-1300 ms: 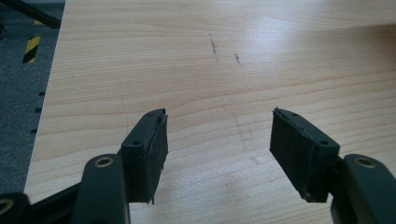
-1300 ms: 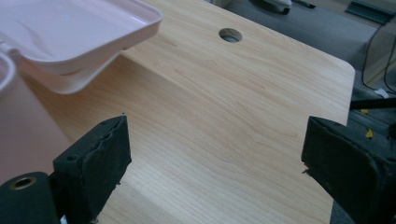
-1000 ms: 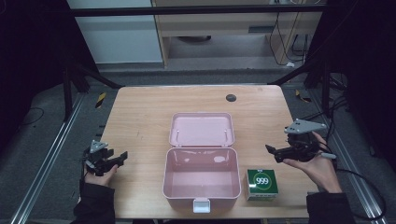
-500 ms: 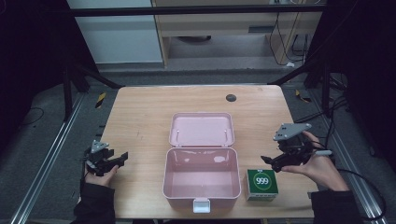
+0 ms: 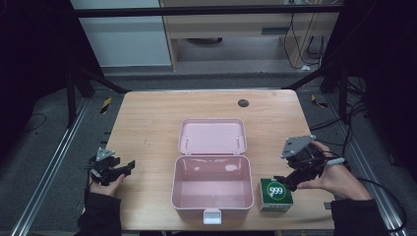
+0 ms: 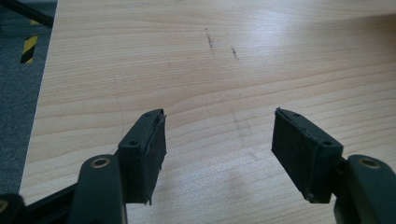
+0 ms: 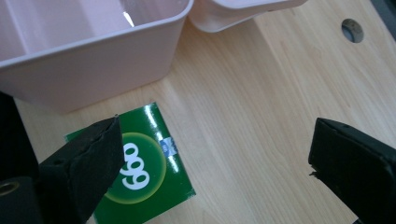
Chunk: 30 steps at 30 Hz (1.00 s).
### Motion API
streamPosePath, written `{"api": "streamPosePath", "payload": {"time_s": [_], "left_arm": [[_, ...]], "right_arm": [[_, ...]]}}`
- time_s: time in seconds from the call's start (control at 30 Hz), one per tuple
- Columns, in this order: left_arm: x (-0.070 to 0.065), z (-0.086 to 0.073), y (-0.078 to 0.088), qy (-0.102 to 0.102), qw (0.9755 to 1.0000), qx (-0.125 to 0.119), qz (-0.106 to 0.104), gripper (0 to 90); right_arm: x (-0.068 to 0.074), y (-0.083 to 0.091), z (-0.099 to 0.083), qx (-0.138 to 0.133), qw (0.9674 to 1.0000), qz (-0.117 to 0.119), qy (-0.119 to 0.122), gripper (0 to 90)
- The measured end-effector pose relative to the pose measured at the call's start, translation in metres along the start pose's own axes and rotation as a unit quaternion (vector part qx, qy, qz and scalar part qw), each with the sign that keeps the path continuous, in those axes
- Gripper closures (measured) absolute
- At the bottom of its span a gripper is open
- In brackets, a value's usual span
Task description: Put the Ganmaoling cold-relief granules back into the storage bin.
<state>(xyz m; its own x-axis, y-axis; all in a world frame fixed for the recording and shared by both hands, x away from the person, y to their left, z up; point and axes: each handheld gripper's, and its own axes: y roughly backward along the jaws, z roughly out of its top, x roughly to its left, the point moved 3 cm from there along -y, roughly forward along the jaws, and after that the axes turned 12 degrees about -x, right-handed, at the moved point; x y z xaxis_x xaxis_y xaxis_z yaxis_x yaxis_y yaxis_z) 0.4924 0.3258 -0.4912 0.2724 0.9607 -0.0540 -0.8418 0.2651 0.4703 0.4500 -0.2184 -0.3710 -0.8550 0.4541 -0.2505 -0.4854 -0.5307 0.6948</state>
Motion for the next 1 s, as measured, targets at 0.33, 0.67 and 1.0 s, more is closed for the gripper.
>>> {"api": "streamPosePath", "payload": {"time_s": [0.33,0.67,1.0], "left_arm": [[0.0,0.0,0.0,-0.001,1.0,0.0,0.0,34.1],[0.0,0.0,0.0,-0.002,1.0,0.0,0.0,34.0],[0.0,0.0,0.0,-0.002,1.0,0.0,0.0,33.9]], "right_arm": [[0.013,-0.005,-0.002,0.026,0.9987,0.036,0.024,3.8],[0.02,-0.011,-0.009,0.046,0.9963,0.065,0.035,3.6],[0.025,-0.019,-0.018,0.061,0.9941,0.081,0.039,3.0]]}}
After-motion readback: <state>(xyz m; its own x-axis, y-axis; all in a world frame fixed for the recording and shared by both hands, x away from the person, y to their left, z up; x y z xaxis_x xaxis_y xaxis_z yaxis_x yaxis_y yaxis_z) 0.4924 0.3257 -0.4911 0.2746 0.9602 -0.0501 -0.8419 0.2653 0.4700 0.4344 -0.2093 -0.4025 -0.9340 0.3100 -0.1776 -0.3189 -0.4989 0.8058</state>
